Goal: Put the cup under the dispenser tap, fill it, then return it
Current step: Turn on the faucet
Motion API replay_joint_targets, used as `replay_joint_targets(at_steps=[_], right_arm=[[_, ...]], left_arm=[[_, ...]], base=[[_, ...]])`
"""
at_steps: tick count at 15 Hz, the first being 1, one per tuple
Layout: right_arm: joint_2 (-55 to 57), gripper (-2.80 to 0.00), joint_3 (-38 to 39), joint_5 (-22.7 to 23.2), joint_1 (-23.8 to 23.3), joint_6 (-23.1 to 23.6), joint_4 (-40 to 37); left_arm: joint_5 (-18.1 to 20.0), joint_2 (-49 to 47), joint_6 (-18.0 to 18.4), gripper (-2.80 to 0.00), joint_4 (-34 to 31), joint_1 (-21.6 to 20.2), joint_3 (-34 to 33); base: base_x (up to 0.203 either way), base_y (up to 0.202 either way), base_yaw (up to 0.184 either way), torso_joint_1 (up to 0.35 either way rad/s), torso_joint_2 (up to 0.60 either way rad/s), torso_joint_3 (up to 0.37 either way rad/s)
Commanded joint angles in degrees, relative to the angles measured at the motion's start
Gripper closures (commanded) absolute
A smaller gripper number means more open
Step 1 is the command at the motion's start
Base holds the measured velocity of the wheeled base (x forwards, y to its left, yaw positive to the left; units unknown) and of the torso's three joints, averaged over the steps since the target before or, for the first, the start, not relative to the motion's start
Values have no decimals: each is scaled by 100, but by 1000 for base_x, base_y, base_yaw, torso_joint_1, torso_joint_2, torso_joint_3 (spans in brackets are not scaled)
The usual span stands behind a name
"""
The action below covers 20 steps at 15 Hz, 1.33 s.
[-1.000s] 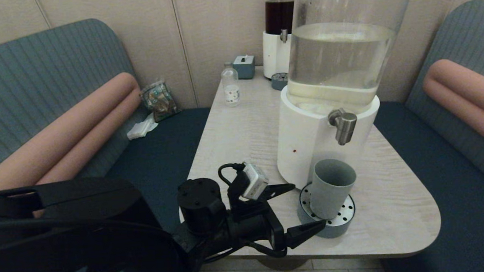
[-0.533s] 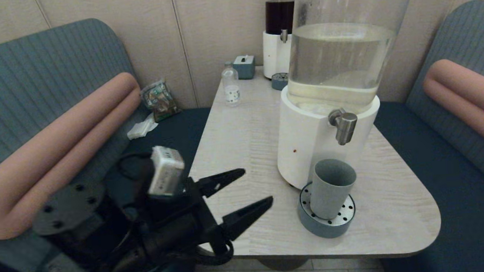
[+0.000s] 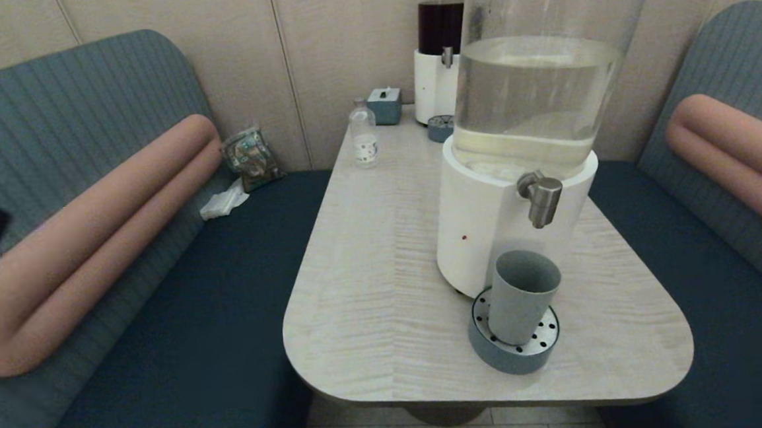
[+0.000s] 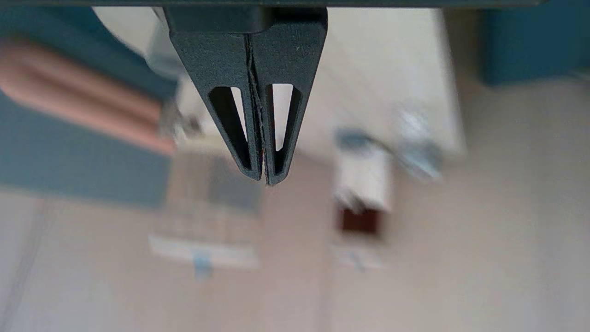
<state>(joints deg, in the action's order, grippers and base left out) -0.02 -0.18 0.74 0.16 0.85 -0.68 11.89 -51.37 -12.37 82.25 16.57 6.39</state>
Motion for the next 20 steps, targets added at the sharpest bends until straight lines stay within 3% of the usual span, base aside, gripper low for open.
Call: replay_joint_targets(at_steps=[1,3,5,7,9,11,13,14,15,18,20], right_arm=[[-6,0,1,5,2,3,-2],[-6,0,1,5,2,3,-2],[-6,0,1,5,2,3,-2],[-6,0,1,5,2,3,-2],[-6,0,9,5,2,11,7],[-6,0,18,-4,2,31,24],[-6,0,18,-13,2,61,24],[-6,0,18,-13,2,128,12],[-6,0,18,-13,2,259,0],[-6,0,-90,-6,2,383,-75],[68,0,-746,27,5,323,-406]], left_arm=[[-27,1651,-38,0,-192,-436,-278],[6,2737,-87,0,-783,-960,-454],[136,3933,-59,0,-1789,-1341,-491],[205,4886,172,0,-3141,-1523,-533],[219,5177,694,0,-4935,-1629,-601],[-135,5143,1527,0,-6528,-1678,-633],[-900,5131,1838,0,-7685,-1695,-645],[-1154,5129,1837,0,-8080,-1699,-647],[-1084,5120,1784,0,-8252,-1700,-648],[-1084,5110,1677,0,-8278,-1700,-630],[-1119,5116,1598,0,-8252,-1700,-648]], base=[[0,0,0,0,0,0],[0,0,0,0,0,0],[0,0,0,0,0,0],[0,0,0,0,0,0],[0,0,0,0,0,0],[0,0,0,0,0,0],[0,0,0,0,0,0],[0,0,0,0,0,0],[0,0,0,0,0,0],[0,0,0,0,0,0],[0,0,0,0,0,0]])
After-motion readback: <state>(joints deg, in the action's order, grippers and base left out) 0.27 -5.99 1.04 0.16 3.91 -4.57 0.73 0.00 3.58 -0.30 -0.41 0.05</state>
